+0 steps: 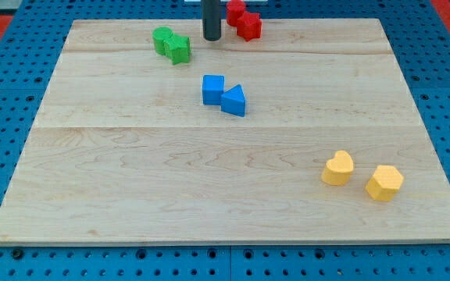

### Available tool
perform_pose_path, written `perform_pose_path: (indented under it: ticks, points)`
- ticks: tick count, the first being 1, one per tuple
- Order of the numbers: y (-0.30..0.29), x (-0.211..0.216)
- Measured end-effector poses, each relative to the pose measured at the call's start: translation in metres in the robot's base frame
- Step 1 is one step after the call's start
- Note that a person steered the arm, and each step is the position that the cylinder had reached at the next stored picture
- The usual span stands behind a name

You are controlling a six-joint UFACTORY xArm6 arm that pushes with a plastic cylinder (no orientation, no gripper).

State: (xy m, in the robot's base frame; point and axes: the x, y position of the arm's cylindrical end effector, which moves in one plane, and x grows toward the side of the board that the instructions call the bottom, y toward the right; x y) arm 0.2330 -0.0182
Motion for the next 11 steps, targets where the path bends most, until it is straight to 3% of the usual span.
perform_pose_path:
  ticks: [2, 4, 6, 8, 9, 11]
  points:
    - [-0.038, -0.039]
    - [-0.146, -0.032]
    - [-0.104, 0.033]
    - [-0.137, -0.011]
    - [-0.108, -0.017]
    - [-0.046, 0.043]
